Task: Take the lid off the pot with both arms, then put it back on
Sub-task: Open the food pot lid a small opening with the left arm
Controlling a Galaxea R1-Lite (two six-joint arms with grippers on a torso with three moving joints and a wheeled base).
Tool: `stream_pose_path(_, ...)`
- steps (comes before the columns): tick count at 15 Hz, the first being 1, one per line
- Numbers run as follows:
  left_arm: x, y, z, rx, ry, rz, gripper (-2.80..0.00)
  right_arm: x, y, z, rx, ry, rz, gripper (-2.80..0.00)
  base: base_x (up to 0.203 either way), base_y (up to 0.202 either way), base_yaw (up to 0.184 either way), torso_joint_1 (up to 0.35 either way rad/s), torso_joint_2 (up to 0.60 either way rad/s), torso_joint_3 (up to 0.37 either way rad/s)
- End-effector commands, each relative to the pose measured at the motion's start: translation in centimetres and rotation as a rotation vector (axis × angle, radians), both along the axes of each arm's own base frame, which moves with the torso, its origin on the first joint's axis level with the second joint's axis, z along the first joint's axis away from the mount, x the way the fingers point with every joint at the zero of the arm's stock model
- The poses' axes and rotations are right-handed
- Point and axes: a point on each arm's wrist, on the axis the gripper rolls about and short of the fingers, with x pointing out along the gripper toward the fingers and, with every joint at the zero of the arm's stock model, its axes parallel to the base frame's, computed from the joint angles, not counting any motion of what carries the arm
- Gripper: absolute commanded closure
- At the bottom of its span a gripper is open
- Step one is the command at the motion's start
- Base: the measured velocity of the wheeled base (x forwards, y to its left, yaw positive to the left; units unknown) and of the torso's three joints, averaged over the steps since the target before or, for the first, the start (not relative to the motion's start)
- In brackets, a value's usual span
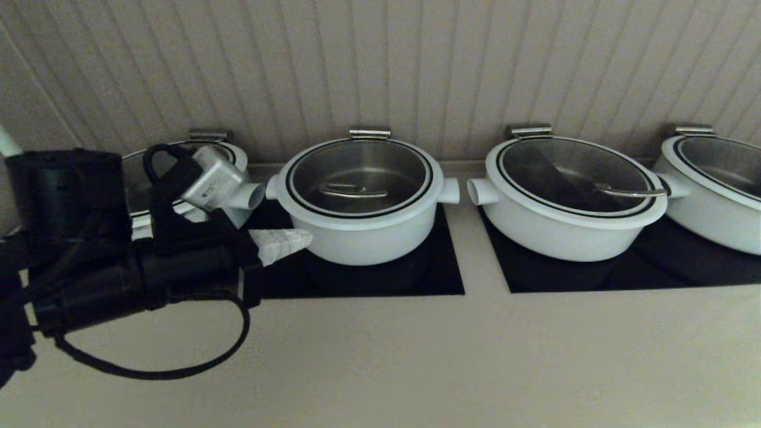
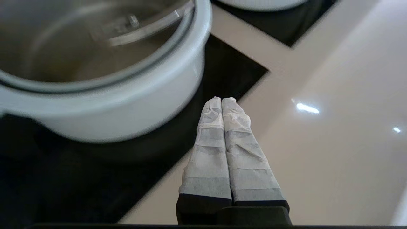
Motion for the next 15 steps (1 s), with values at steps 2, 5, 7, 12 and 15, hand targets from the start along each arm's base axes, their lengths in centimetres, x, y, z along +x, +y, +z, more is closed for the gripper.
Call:
stream_pose_path(2,2.1,-1.8,-1.1,0.015,0.013,0.007,0.00,0.0,0.0,0.0,-0.001,0.001,0.001,0.00,0.000,0.000,0.000,0.000,0.00,0.000)
stream_pose_path(5,2.7,-2.1,-1.5,0.023,0.027,0.011,0.00,0.0,0.0,0.0,-0.001,0.001,0.001,0.00,0.000,0.000,0.000,0.000,0.00,0.000)
stream_pose_path(7,2.7,-2.2,-1.7,0.025,0.030,0.012,0.00,0.0,0.0,0.0,-0.001,0.001,0.001,0.00,0.000,0.000,0.000,0.000,0.00,0.000)
stream_pose_path(12,3.7,-2.6,-2.3,0.042,0.048,0.037,0.00,0.0,0.0,0.0,-0.001,0.001,0.001,0.00,0.000,0.000,0.000,0.000,0.00,0.000)
stream_pose_path(15,4.7,-3.0,-2.2,0.040,0.043,0.041,0.00,0.0,0.0,0.0,-0.001,0.001,0.001,0.00,0.000,0.000,0.000,0.000,0.00,0.000)
